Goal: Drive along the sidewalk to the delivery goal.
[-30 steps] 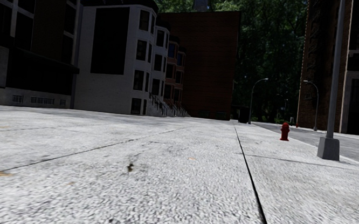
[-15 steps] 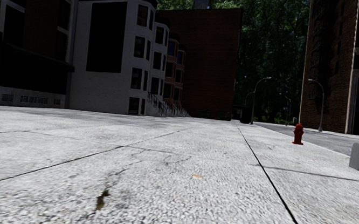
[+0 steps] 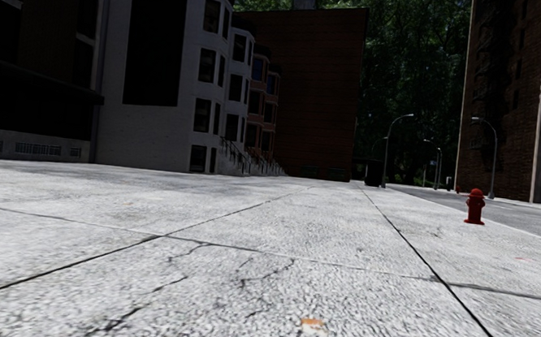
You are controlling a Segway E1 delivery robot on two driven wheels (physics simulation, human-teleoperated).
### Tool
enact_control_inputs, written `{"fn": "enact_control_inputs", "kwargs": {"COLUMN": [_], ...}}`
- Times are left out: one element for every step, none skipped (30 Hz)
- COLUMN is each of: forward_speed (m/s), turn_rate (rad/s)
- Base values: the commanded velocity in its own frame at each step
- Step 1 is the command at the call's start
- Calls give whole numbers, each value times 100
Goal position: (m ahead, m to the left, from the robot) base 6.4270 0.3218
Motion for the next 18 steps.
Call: {"fn": "enact_control_inputs", "kwargs": {"forward_speed": [200, 200, 200, 200, 200, 200, 200, 200, 200, 200, 200, 200, 200, 200, 200, 200, 200, 200], "turn_rate": [0, 0, 0, 0, 0, 0, 0, 0, 0, 0, 0, 0, 0, 0, 0, 0, 0, 0]}}
